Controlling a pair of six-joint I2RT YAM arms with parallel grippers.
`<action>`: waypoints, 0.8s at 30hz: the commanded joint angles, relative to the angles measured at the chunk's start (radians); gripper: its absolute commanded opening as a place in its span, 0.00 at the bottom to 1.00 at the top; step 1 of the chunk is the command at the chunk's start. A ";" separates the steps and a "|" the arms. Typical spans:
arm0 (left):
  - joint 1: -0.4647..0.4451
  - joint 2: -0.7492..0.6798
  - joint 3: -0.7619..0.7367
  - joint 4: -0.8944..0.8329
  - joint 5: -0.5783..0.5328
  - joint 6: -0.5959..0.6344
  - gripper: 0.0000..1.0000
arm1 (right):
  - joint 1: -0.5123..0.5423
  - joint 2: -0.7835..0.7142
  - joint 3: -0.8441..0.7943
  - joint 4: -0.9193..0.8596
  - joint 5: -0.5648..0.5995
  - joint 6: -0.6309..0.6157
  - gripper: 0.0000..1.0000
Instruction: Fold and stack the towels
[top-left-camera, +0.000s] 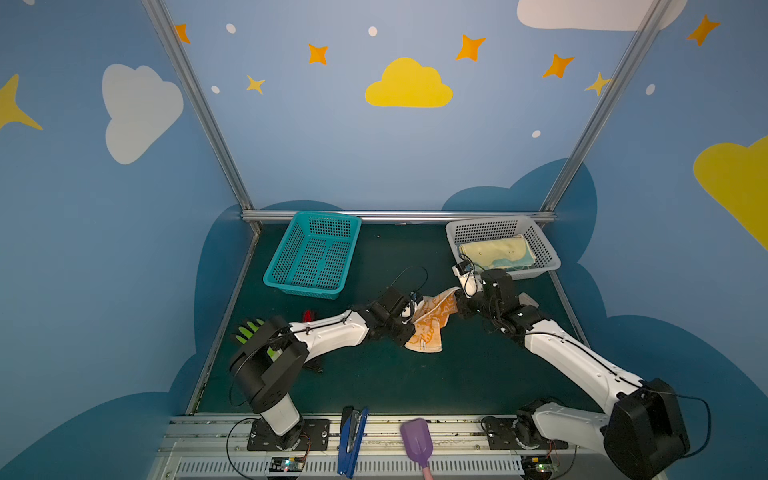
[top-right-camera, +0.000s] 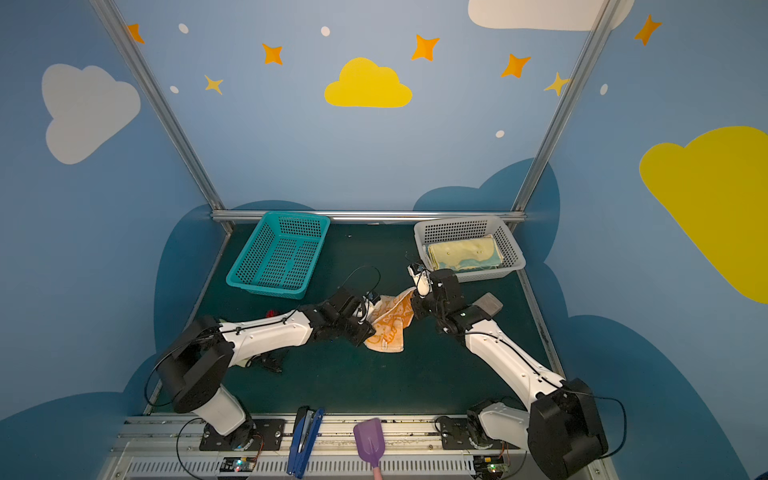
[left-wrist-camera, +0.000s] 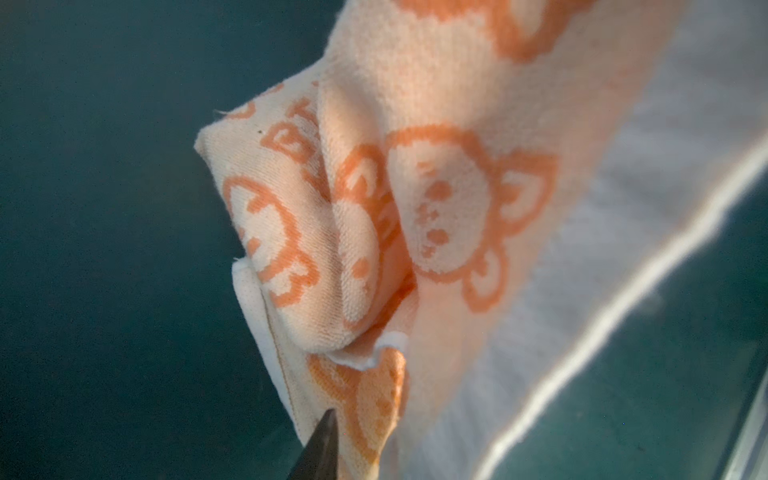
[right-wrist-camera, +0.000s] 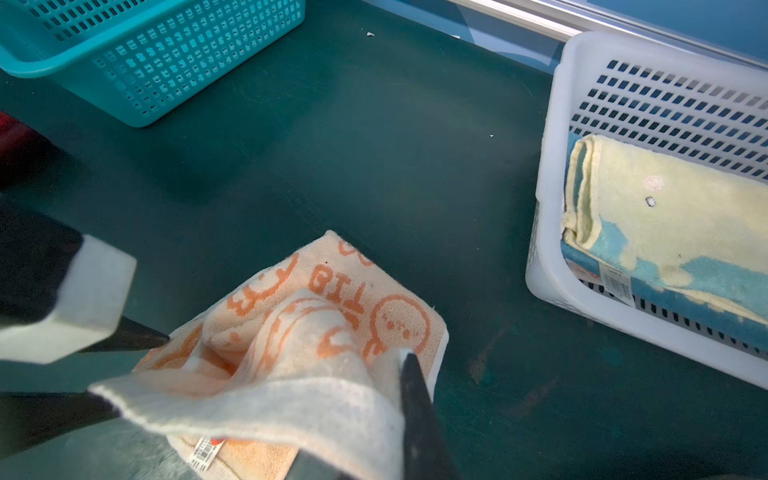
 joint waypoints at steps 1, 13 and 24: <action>0.003 -0.011 0.011 -0.036 0.016 0.011 0.26 | 0.006 0.005 0.024 -0.006 0.048 0.011 0.00; 0.004 -0.094 0.014 -0.060 -0.114 -0.014 0.04 | 0.006 0.022 0.083 -0.036 0.030 0.018 0.00; 0.062 -0.138 0.448 -0.334 -0.418 0.038 0.04 | 0.003 -0.084 0.158 0.109 0.049 -0.002 0.00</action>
